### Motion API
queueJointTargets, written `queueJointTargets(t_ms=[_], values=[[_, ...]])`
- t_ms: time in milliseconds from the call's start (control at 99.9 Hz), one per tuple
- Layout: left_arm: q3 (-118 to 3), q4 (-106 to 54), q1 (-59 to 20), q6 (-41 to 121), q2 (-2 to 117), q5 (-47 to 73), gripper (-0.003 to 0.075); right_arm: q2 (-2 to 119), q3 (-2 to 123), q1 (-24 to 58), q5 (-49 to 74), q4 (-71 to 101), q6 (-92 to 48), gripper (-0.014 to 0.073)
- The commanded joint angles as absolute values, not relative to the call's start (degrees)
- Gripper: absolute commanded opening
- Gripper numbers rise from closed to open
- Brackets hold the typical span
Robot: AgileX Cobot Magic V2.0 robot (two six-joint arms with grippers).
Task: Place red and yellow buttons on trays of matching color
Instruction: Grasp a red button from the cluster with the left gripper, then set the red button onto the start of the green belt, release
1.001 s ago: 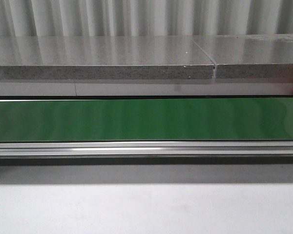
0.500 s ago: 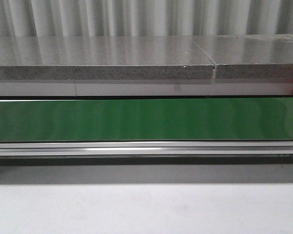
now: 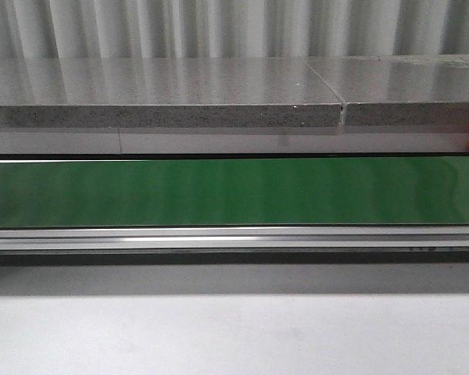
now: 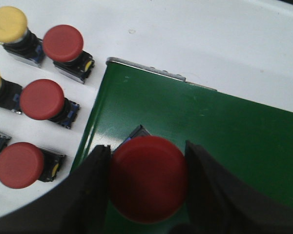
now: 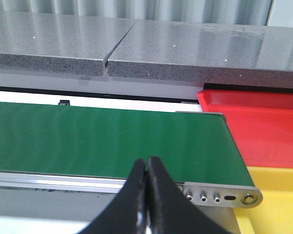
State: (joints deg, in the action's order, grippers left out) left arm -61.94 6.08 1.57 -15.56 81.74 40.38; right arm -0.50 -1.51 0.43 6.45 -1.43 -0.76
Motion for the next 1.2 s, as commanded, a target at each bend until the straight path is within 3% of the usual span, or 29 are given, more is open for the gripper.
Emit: queueJointTargets(t_ms=[0, 180, 270, 370, 490, 560, 1191], values=[[-64.10, 6.32, 0.88, -15.50, 81.84, 38.17, -0.0021, -1.14, -0.72, 0.15, 2.07, -1.58, -0.81, -0.0068], [-64.10, 6.32, 0.88, -15.50, 83.10, 39.44, -0.0017, -1.14, -0.72, 0.15, 2.07, -1.58, -0.81, -0.0068], [-64.10, 6.32, 0.88, -15.50, 83.10, 39.31, 0.0040, -1.14, -0.72, 0.15, 2.07, -1.58, -0.81, -0.0068], [-64.10, 6.32, 0.88, -15.50, 83.10, 39.09, 0.0205, -1.14, -0.72, 0.15, 2.07, -1.58, -0.81, -0.0068], [-64.10, 6.32, 0.88, -15.50, 83.10, 39.19, 0.0498, -1.14, -0.72, 0.15, 2.07, -1.58, -0.81, -0.0068], [-64.10, 6.32, 0.88, -15.50, 83.10, 39.28, 0.0593, -1.14, -0.72, 0.15, 2.07, -1.58, -0.81, -0.0068], [-68.31, 6.44, 2.68, -14.66, 76.88, 41.16, 0.0606, -1.14, -0.72, 0.15, 2.07, -1.58, -0.81, -0.0068]])
